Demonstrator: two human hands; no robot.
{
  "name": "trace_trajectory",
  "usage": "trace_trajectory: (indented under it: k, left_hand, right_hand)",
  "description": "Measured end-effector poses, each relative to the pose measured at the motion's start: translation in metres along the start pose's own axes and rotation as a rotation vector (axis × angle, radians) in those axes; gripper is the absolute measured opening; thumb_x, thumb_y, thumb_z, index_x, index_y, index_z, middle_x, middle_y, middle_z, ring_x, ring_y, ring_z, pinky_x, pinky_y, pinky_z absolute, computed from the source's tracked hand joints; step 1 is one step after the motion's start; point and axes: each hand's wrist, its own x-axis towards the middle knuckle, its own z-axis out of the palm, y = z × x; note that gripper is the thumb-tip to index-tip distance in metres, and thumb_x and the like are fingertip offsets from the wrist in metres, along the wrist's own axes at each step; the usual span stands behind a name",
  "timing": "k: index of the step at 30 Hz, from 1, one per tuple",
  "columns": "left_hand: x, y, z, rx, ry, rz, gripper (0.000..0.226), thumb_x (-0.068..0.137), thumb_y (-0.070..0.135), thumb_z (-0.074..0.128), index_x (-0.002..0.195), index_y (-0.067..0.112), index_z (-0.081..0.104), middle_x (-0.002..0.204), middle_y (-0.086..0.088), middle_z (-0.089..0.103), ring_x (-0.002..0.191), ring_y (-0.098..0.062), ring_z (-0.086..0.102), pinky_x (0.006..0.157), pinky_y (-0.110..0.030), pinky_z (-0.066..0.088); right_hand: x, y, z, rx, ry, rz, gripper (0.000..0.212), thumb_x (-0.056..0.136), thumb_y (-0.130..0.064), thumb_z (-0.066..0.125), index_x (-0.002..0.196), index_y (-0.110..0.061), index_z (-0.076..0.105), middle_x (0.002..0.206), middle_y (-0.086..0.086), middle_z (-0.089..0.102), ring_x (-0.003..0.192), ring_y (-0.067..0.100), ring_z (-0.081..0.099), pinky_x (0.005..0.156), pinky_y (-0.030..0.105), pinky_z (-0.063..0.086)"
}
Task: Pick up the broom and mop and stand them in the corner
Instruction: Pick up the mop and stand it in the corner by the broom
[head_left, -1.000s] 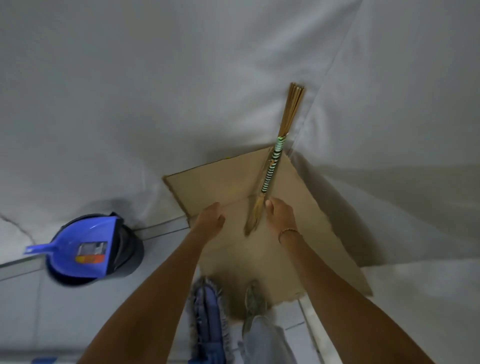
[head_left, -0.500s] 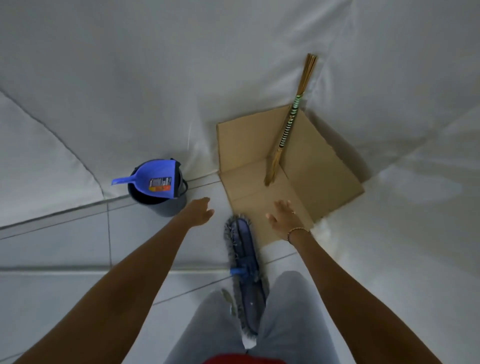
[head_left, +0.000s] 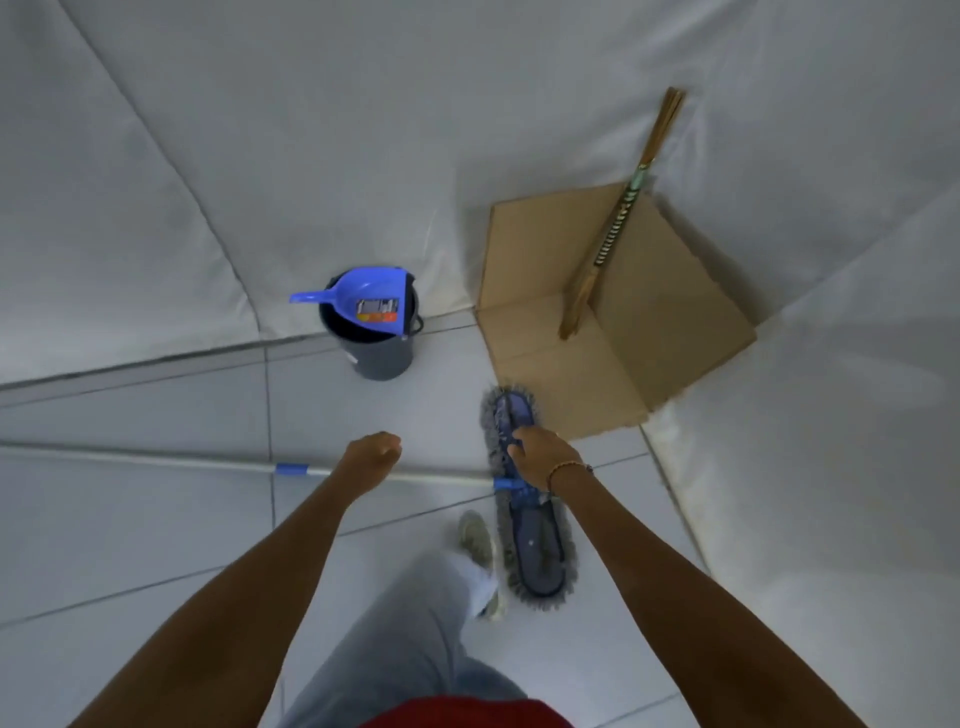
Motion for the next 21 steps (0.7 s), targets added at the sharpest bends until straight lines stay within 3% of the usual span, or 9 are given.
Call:
trace_trajectory:
  k: [4, 7, 8, 10, 12, 14, 15, 18, 21]
  left_hand:
    - [-0.033, -0.038, -0.011, 0.033, 0.02, 0.049, 0.041, 0.096, 0.02, 0.03, 0.116, -0.002, 0.058, 0.128, -0.018, 0.058, 0.117, -0.031, 0.054, 0.098, -0.038, 0.039]
    - [-0.059, -0.083, -0.03, 0.011, 0.055, 0.043, 0.049, 0.09, 0.026, 0.025, 0.105, -0.004, 0.06, 0.12, -0.019, 0.061, 0.109, -0.033, 0.057, 0.093, -0.038, 0.041]
    - [-0.065, -0.095, -0.037, 0.0, 0.049, 0.037, 0.05, 0.088, 0.027, 0.023, 0.1, -0.004, 0.06, 0.115, -0.02, 0.062, 0.106, -0.033, 0.058, 0.091, -0.037, 0.042]
    - [-0.074, -0.139, -0.05, -0.023, 0.037, 0.013, 0.043, 0.093, 0.025, 0.025, 0.09, -0.001, 0.059, 0.101, -0.021, 0.061, 0.1, -0.033, 0.059, 0.085, -0.034, 0.042]
    - [-0.081, -0.176, -0.061, -0.041, -0.005, -0.033, 0.045, 0.091, 0.036, 0.023, 0.081, 0.006, 0.054, 0.089, -0.018, 0.055, 0.092, -0.029, 0.059, 0.083, -0.033, 0.042]
    - [-0.081, -0.228, -0.075, -0.077, -0.041, -0.101, 0.056, 0.082, 0.046, 0.015, 0.079, 0.005, 0.053, 0.093, -0.021, 0.059, 0.092, -0.028, 0.059, 0.086, -0.034, 0.041]
    - [-0.079, -0.252, -0.08, -0.11, -0.04, -0.131, 0.049, 0.088, 0.04, 0.021, 0.082, 0.005, 0.054, 0.102, -0.023, 0.062, 0.099, -0.029, 0.059, 0.089, -0.034, 0.04]
    - [-0.065, -0.318, -0.094, -0.18, -0.044, -0.205, 0.032, 0.095, 0.01, 0.037, 0.117, -0.002, 0.058, 0.134, -0.017, 0.055, 0.127, -0.03, 0.048, 0.109, -0.034, 0.033]
    - [-0.055, -0.376, -0.11, -0.182, -0.071, -0.26, 0.04, 0.095, 0.01, 0.04, 0.134, 0.004, 0.047, 0.145, -0.013, 0.047, 0.136, -0.026, 0.041, 0.116, -0.036, 0.029]
  right_hand:
    - [-0.023, -0.031, 0.037, -0.006, -0.043, -0.023, 0.036, 0.099, -0.022, 0.035, 0.119, 0.002, 0.054, 0.119, 0.021, 0.059, 0.108, 0.035, 0.056, 0.091, 0.043, 0.046]
    - [-0.031, -0.074, 0.058, -0.051, -0.036, -0.036, 0.031, 0.098, -0.019, 0.035, 0.083, -0.001, 0.056, 0.076, 0.011, 0.057, 0.069, 0.023, 0.054, 0.081, 0.039, 0.048]
    - [-0.029, -0.085, 0.062, -0.055, -0.031, -0.046, 0.031, 0.098, -0.019, 0.035, 0.081, -0.004, 0.056, 0.075, 0.01, 0.056, 0.068, 0.023, 0.053, 0.081, 0.039, 0.048]
    - [-0.018, -0.124, 0.071, -0.055, -0.044, -0.073, 0.03, 0.097, -0.017, 0.036, 0.1, -0.001, 0.061, 0.098, 0.016, 0.064, 0.09, 0.031, 0.059, 0.083, 0.039, 0.049]
    - [-0.006, -0.154, 0.076, -0.05, -0.047, -0.077, 0.032, 0.096, -0.016, 0.036, 0.108, -0.001, 0.061, 0.109, 0.018, 0.065, 0.099, 0.033, 0.06, 0.083, 0.038, 0.05]
    - [0.019, -0.199, 0.086, -0.062, -0.06, -0.089, 0.031, 0.095, -0.017, 0.037, 0.108, -0.002, 0.061, 0.11, 0.019, 0.066, 0.099, 0.033, 0.061, 0.084, 0.037, 0.05]
    - [0.031, -0.22, 0.091, -0.055, -0.062, -0.095, 0.031, 0.095, -0.017, 0.038, 0.108, -0.002, 0.061, 0.11, 0.019, 0.066, 0.1, 0.033, 0.061, 0.085, 0.037, 0.05]
    - [0.067, -0.278, 0.11, -0.045, -0.096, -0.083, 0.03, 0.095, -0.017, 0.038, 0.108, -0.004, 0.061, 0.112, 0.019, 0.065, 0.102, 0.033, 0.06, 0.086, 0.037, 0.049]
    - [0.101, -0.344, 0.139, -0.061, -0.207, -0.091, 0.032, 0.096, -0.022, 0.036, 0.108, -0.006, 0.061, 0.11, 0.016, 0.066, 0.1, 0.033, 0.061, 0.082, 0.034, 0.048]
